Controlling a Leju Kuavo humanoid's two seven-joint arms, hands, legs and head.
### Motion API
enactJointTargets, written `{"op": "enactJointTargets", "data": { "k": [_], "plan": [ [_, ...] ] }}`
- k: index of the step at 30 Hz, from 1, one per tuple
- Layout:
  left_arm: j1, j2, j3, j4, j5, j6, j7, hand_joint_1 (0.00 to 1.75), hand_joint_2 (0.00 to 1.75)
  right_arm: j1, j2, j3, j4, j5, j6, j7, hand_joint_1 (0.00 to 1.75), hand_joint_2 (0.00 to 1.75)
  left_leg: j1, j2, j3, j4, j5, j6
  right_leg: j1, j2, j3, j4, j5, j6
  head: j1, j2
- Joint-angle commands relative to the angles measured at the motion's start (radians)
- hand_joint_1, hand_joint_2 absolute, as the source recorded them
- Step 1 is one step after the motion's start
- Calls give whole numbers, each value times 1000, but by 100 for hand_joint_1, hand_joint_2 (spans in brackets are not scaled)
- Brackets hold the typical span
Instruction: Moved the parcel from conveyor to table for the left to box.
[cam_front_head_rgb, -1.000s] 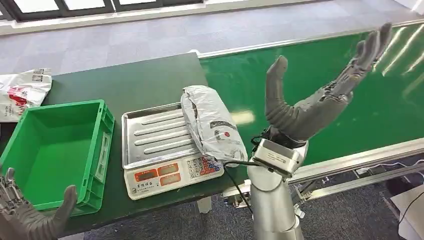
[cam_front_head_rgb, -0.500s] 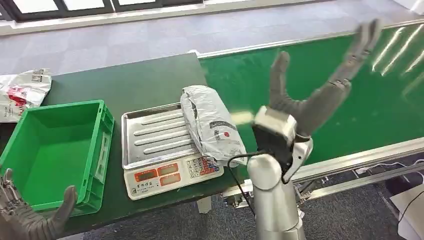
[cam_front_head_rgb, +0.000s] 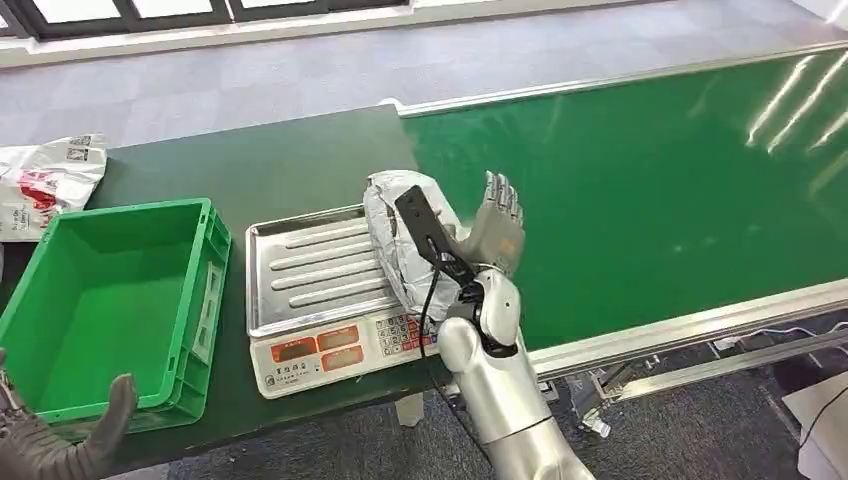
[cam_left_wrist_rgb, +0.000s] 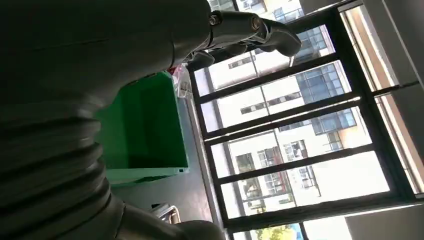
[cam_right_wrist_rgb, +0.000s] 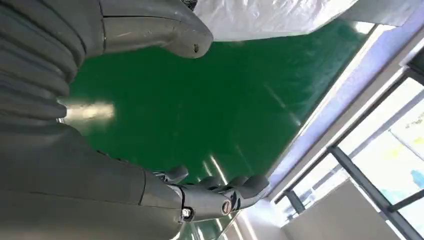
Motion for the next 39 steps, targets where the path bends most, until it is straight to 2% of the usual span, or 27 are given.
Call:
{"op": "enactJointTargets", "data": {
  "k": [1, 10, 12, 19, 33, 36, 38, 39],
  "plan": [
    [-7, -3, 39, 45, 6, 1, 5, 0, 175, -63, -38, 12, 144, -1, -19, 28, 0, 175, 0, 2, 1, -2, 1, 1, 0, 2, 1, -2, 2, 0, 0, 0],
    [-9, -3, 38, 48, 8, 0, 5, 0, 175, -59, -41, 2, 145, -3, -22, 35, 0, 175, 0, 1, 1, -1, 1, 1, 0, 1, 1, -2, 1, 0, 0, 0],
    [-17, -2, 36, 56, 12, -2, 4, 0, 175, -70, -40, -12, 174, -17, 13, 48, 0, 175, 0, 1, 1, 0, 1, 1, 0, 1, 0, -1, 1, 0, 0, 0],
    [-43, 4, 40, 86, 22, -16, 3, 0, 175, -113, -33, -11, 292, -142, 131, -25, 0, 175, 0, 1, 1, -1, 2, 1, 0, 1, 1, -2, 2, 0, 0, 0],
    [-60, 14, 29, 96, 23, -20, 5, 0, 175, -125, -38, 15, 358, -158, 131, -30, 0, 175, 0, 0, 1, -1, 2, 1, 0, 1, 0, -1, 2, 0, 0, 0],
    [-60, 20, 24, 96, 26, -28, 6, 0, 175, -117, -34, 41, 332, -249, 192, -148, 0, 175, 0, 1, 1, -1, 2, 1, 0, 1, 0, -2, 2, 0, 0, 0],
    [-69, 27, 21, 109, 32, -48, -3, 0, 175, -102, -40, 91, 305, -393, 297, -331, 0, 175, 0, 1, 1, 0, 1, 0, 0, 1, 0, -1, 1, 0, 0, 0],
    [-76, 27, 22, 122, 34, -55, -8, 0, 175, -95, -52, 120, 297, -431, 321, -378, 0, 175, 0, 1, 1, -1, 2, 1, 0, 1, 0, -1, 2, 0, 0, 0]
  ]
}}
